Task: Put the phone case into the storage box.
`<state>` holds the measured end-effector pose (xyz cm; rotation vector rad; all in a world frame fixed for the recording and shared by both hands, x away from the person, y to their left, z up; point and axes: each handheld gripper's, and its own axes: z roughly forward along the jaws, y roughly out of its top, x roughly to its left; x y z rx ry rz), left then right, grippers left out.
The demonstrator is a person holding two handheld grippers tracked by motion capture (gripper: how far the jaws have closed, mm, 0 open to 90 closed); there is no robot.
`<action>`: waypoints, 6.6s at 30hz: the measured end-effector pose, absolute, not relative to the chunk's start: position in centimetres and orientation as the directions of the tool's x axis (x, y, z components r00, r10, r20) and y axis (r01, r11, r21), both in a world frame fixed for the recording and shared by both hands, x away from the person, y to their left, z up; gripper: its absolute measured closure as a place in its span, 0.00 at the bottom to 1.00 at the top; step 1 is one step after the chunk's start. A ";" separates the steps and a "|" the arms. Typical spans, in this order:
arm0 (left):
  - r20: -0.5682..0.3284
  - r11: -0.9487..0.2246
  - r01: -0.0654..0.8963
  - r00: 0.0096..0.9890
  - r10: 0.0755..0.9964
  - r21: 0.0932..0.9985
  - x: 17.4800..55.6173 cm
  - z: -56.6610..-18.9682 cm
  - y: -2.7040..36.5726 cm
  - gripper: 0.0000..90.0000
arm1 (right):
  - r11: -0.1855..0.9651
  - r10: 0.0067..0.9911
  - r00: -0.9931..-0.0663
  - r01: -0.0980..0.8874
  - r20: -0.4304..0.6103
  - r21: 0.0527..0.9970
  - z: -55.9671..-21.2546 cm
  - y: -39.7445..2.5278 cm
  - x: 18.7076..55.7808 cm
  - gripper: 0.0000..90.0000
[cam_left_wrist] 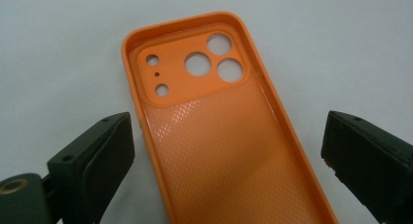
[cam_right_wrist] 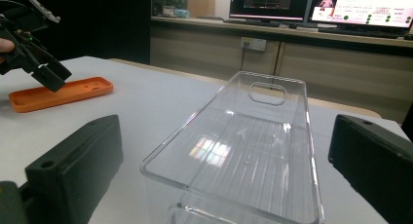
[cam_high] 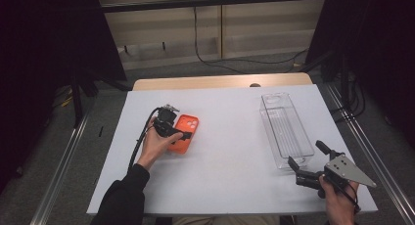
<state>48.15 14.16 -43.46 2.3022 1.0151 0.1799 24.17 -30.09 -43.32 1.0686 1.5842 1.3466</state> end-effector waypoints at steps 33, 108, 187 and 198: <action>-0.021 -0.551 0.653 0.655 0.756 0.520 48.2 -45.0 12.0 0.01 | 0.093 0.937 -0.346 0.112 -0.049 0.989 -43.4 -30.1 24.1 0.00; 0.065 -0.472 0.504 0.631 0.773 0.723 45.6 -41.5 14.2 0.15 | 0.089 0.940 -0.338 0.106 -0.048 0.990 -43.3 -30.3 23.7 0.00; 0.136 -0.528 0.263 0.788 0.601 0.808 36.3 -40.8 10.4 0.15 | 0.102 0.817 -0.570 0.293 0.087 0.951 -41.4 -20.5 29.4 0.06; 0.165 -0.541 0.219 0.803 0.572 0.812 35.4 -40.7 9.0 0.15 | 0.167 0.799 -0.589 0.410 0.120 0.897 -40.4 -19.2 30.3 0.08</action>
